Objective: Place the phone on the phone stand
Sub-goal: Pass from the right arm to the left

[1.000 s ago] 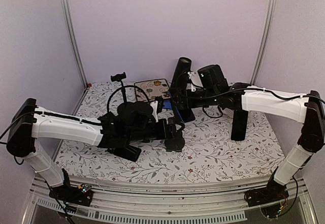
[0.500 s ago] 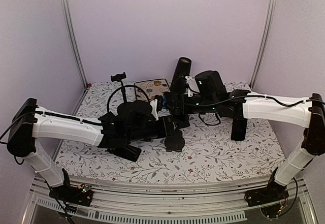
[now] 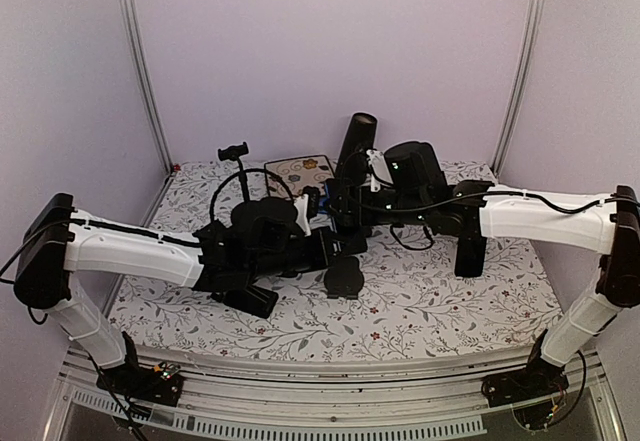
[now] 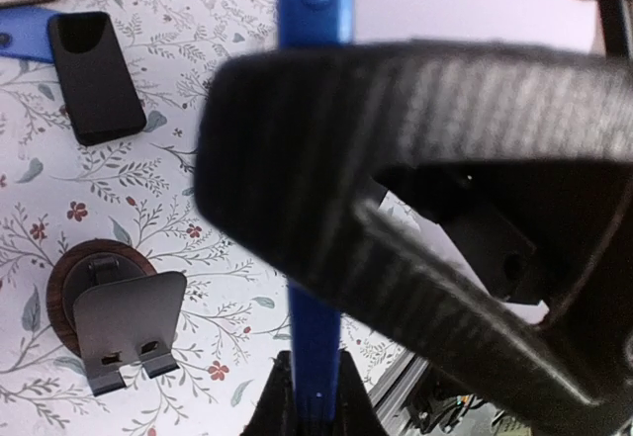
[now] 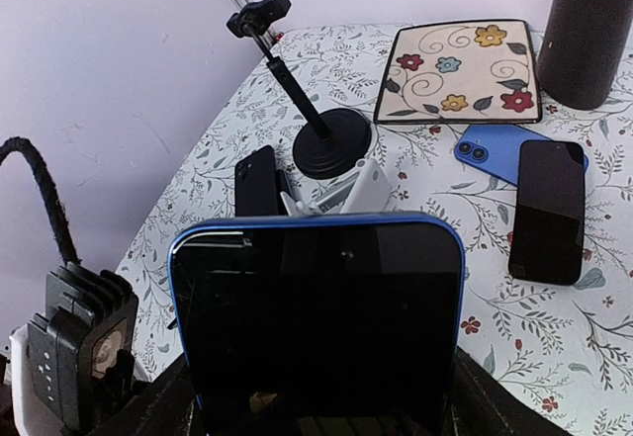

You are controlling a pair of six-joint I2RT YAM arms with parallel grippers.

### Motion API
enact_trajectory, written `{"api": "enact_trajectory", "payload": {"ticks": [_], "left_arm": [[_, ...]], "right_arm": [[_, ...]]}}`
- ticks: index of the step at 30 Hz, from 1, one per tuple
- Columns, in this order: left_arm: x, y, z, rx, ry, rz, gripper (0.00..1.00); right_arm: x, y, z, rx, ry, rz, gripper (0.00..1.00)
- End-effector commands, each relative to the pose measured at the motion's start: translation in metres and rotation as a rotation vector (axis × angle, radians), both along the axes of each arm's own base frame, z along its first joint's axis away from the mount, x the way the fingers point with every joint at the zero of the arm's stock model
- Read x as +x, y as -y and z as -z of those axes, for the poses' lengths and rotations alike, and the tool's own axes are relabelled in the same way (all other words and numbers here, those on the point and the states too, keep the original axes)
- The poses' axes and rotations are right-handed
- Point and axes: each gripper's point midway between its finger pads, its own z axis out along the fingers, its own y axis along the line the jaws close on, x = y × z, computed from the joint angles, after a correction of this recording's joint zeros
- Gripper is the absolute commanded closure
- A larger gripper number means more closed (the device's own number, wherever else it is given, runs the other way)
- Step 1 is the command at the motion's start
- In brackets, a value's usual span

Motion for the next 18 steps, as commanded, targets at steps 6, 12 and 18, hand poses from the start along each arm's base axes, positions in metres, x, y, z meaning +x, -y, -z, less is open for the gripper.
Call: {"api": "enact_trajectory", "payload": {"ticks": [6,12,18], "left_arm": [[0.01,-0.016,0.009,0.034,0.023,-0.038,1.0],[0.016,-0.038,0.019,0.099,0.016,-0.111,1.0],[0.021,-0.072,0.027,0.164,0.002,-0.209,1.0]], "right_arm": [[-0.008,-0.003,-0.033,0.081,0.041,-0.006,0.38],[-0.007,0.012,-0.018,0.019,0.034,0.038,0.06],[-0.005,0.029,0.002,-0.049,0.018,0.102,0.01]]}}
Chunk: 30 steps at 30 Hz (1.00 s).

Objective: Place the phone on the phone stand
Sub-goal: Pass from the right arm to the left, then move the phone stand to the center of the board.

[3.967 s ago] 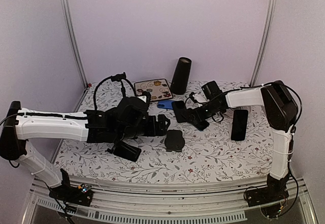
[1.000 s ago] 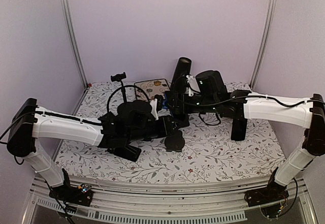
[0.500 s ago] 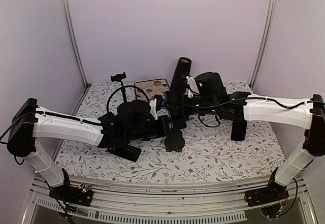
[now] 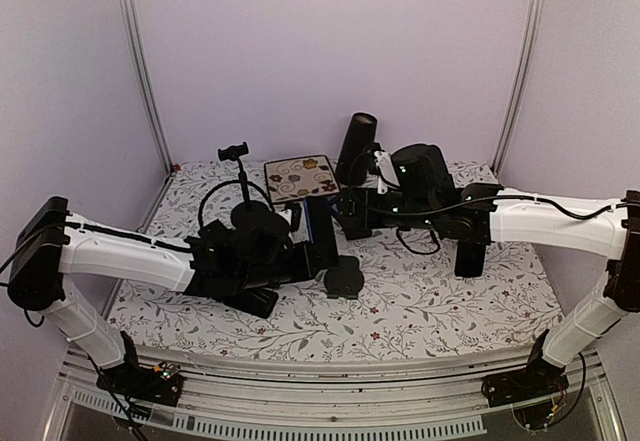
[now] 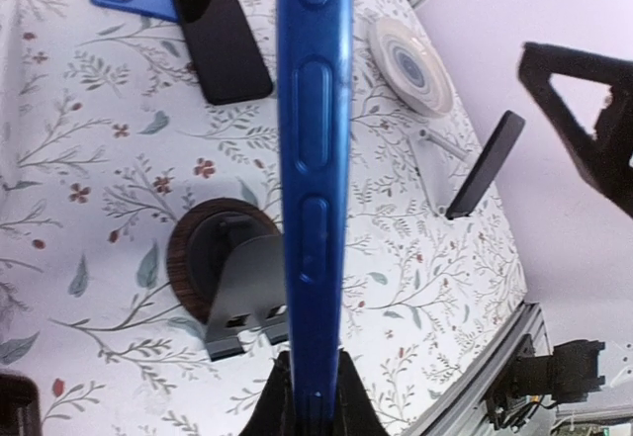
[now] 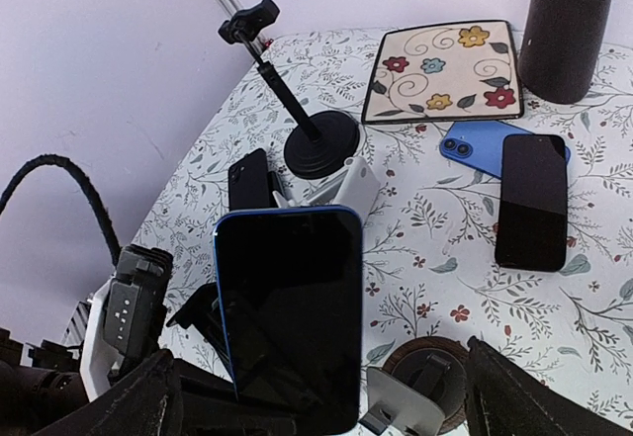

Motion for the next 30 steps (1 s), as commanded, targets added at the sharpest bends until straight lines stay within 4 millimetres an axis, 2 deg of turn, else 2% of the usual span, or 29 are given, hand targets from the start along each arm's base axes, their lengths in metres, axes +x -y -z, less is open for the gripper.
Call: {"api": "enact_trajectory", "payload": {"ticks": [1,6,10,14,18,19,30], "left_arm": [[0.012,-0.032,-0.019,0.012,0.049,-0.114,1.0],[0.013,-0.058,-0.026,0.051,0.073,-0.181,1.0],[0.014,-0.076,-0.036,0.059,0.097,-0.221,1.0],[0.014,-0.088,-0.046,0.058,0.12,-0.251,1.0],[0.014,-0.096,-0.053,0.045,0.135,-0.266,1.0],[0.013,-0.097,-0.054,0.045,0.137,-0.268,1.0],[0.012,-0.102,-0.056,0.033,0.141,-0.276,1.0]], "right_arm": [[0.0,0.016,0.012,-0.05,-0.01,0.062,0.01],[0.002,0.024,0.051,-0.135,-0.091,0.136,0.01],[-0.004,0.02,0.079,-0.213,-0.118,0.168,0.01],[-0.01,0.012,0.104,-0.282,-0.139,0.194,0.01],[-0.014,0.014,0.133,-0.363,-0.159,0.245,0.01],[-0.011,0.008,0.125,-0.348,-0.149,0.256,0.01],[-0.001,0.0,0.144,-0.442,-0.15,0.356,0.01]]}}
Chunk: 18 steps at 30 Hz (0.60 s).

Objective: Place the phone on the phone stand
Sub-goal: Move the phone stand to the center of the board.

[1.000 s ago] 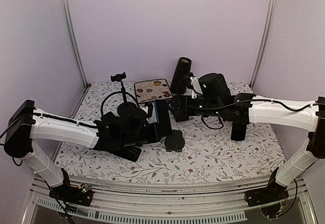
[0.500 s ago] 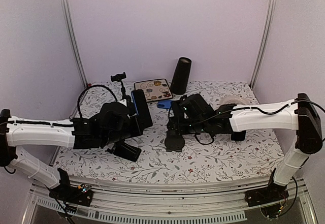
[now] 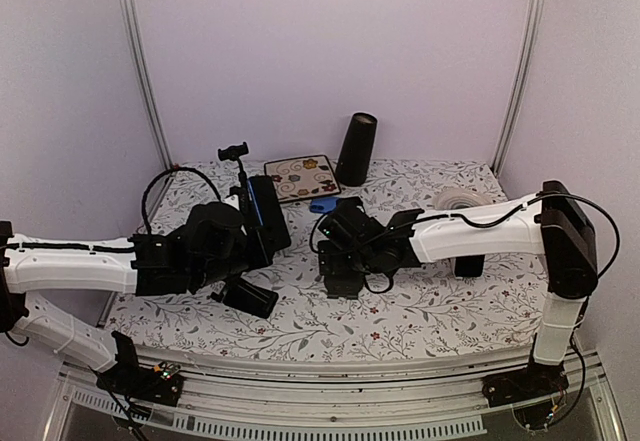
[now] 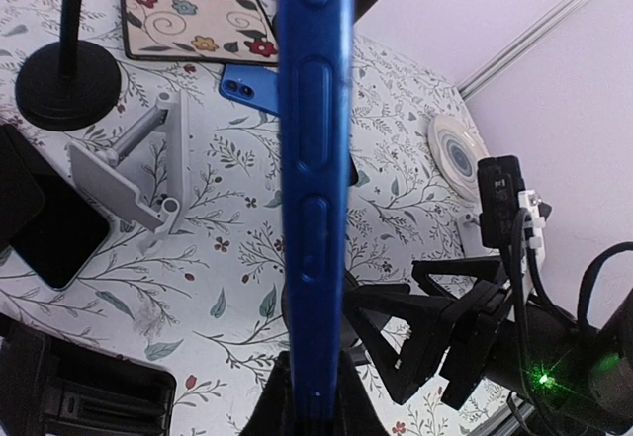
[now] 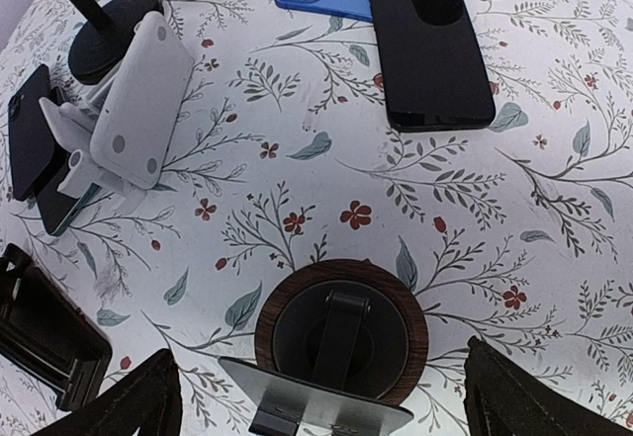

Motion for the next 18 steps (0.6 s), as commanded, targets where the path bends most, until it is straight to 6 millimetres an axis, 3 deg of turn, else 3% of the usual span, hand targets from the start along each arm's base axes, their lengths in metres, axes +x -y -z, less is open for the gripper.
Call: {"api": "enact_trajectory", "payload": {"ticks": [1,9,18], "left_arm": [[0.005,-0.009,-0.014,-0.028,0.044,-0.036,1.0],[0.006,-0.01,-0.014,-0.037,0.046,-0.041,1.0],[0.005,-0.01,-0.012,-0.043,0.042,-0.041,1.0]], "right_arm": [[0.004,0.004,0.007,-0.062,0.009,0.07,0.01],[0.004,-0.002,0.012,-0.131,0.025,0.112,0.05],[0.005,0.004,0.027,-0.188,0.001,0.189,0.1]]}}
